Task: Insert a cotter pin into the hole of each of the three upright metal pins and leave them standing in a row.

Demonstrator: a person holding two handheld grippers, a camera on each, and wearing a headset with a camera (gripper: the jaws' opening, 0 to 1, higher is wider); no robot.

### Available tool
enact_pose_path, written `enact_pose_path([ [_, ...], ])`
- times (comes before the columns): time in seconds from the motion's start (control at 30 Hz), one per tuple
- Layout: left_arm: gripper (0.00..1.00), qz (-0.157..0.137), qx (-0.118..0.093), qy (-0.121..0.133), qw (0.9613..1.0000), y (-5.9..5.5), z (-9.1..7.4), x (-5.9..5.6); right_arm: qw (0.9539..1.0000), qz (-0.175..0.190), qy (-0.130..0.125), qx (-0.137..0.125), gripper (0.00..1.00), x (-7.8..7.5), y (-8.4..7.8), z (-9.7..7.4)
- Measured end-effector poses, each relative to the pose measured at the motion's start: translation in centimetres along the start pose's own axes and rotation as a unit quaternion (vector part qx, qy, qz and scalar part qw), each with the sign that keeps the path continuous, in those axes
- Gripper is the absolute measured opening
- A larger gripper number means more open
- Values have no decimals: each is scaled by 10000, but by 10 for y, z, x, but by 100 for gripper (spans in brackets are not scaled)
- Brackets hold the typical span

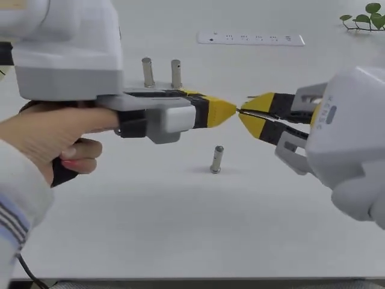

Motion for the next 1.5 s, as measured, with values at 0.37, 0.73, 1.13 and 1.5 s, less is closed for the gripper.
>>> enact_pose_path([
  [0.37,0,-304,17,-80,9995,-3,3,-2,9999,-170,10,0,0,1,4,-1],
  [0.73,0,-554,-31,-113,9984,-3,4,-4,9996,-278,26,-7,0,0,5,-1],
  [1.13,0,-886,33,-93,9960,-3,7,-3,9995,-300,13,-18,0,0,5,-1],
  [1.5,0,-898,228,-38,9957,-6,6,-1,9998,-16,53,-182,0,3,5,-1],
])
Point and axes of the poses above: the centre of the closed fingertips' face, and the gripper's own axes: z roughly forward along the fingers, x roughly to its left, y roughly out of its top, the point moved 3 cm from there along -z, roughly backward along the fingers
